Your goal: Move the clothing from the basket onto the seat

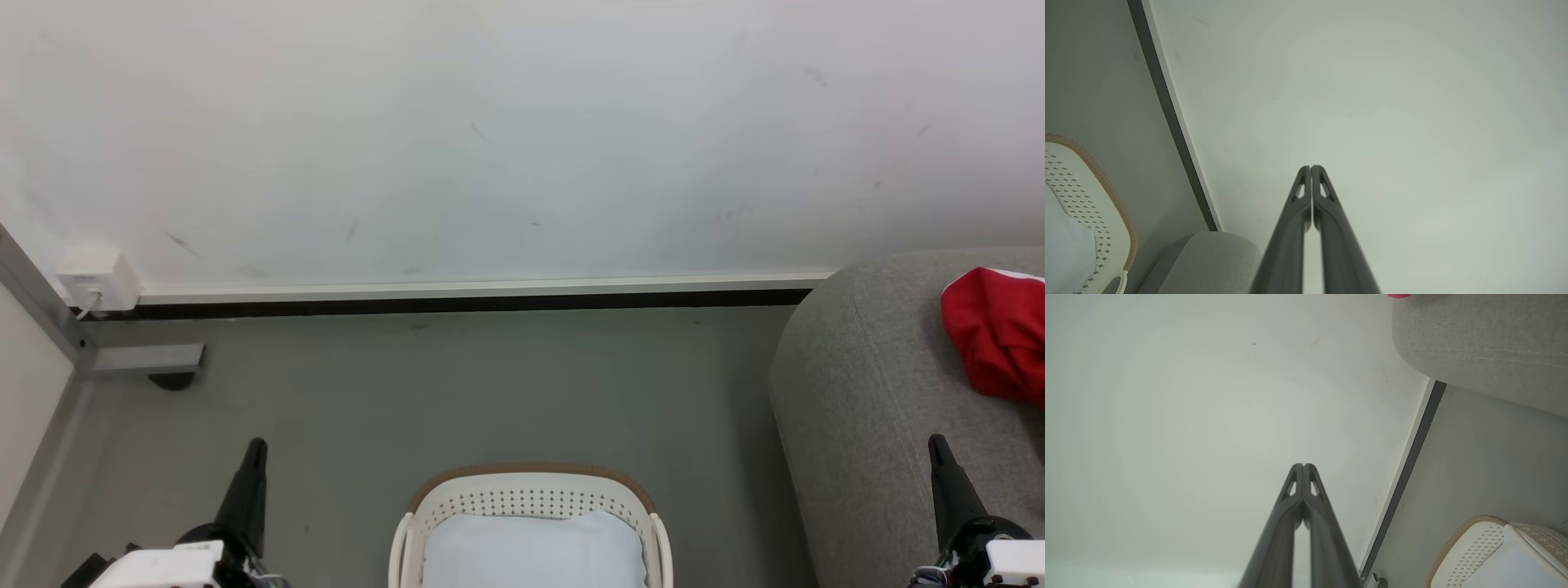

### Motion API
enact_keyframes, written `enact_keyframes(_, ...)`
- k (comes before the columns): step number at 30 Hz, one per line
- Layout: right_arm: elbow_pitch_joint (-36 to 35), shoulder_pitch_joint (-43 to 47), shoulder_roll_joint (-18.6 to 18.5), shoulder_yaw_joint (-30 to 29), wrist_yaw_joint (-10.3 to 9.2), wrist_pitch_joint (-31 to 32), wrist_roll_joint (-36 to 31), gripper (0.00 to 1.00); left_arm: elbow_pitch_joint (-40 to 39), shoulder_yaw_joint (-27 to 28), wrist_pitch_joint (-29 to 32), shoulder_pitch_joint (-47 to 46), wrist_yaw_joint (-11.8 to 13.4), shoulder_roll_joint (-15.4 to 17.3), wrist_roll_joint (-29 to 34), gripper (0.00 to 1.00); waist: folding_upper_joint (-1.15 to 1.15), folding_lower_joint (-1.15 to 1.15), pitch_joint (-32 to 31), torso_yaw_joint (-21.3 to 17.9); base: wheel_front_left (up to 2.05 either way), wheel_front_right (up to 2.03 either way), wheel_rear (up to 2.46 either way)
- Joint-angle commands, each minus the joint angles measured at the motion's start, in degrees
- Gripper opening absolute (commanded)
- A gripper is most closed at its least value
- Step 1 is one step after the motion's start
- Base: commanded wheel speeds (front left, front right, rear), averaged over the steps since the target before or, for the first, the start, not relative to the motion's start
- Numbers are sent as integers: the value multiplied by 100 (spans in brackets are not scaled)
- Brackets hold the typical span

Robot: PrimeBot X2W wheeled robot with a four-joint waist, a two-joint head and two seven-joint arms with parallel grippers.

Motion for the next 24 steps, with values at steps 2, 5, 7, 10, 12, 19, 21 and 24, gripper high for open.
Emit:
enact_keyframes(2,-15,-63,3,-24,0,1,-30,0,-15,6,22,-47,-38,36,-79,0,0,0,0,0,0,0,0)
enact_keyframes(5,-15,-63,5,-25,0,2,-32,0,-15,8,22,-47,-37,36,-79,0,0,0,0,0,0,0,0)
enact_keyframes(7,-15,-63,5,-26,0,4,-32,0,-15,8,22,-47,-37,36,-79,0,0,0,0,0,0,0,0)
enact_keyframes(10,-15,-64,7,-27,0,4,-34,0,-15,7,22,-47,-35,36,-79,0,0,0,0,0,0,0,0)
enact_keyframes(12,-15,-63,7,-28,0,5,-35,0,-15,6,22,-47,-33,36,-79,0,0,0,0,0,0,0,0)
enact_keyframes(19,-15,-64,9,-30,0,9,-39,0,-15,5,22,-47,-33,36,-79,0,0,0,0,0,0,0,0)
enact_keyframes(21,-15,-64,10,-31,0,10,-40,0,-14,7,22,-47,-33,36,-79,0,0,0,0,0,0,0,0)
enact_keyframes(24,-15,-64,10,-32,0,10,-40,0,-15,7,22,-47,-33,36,-79,0,0,0,0,0,0,0,0)
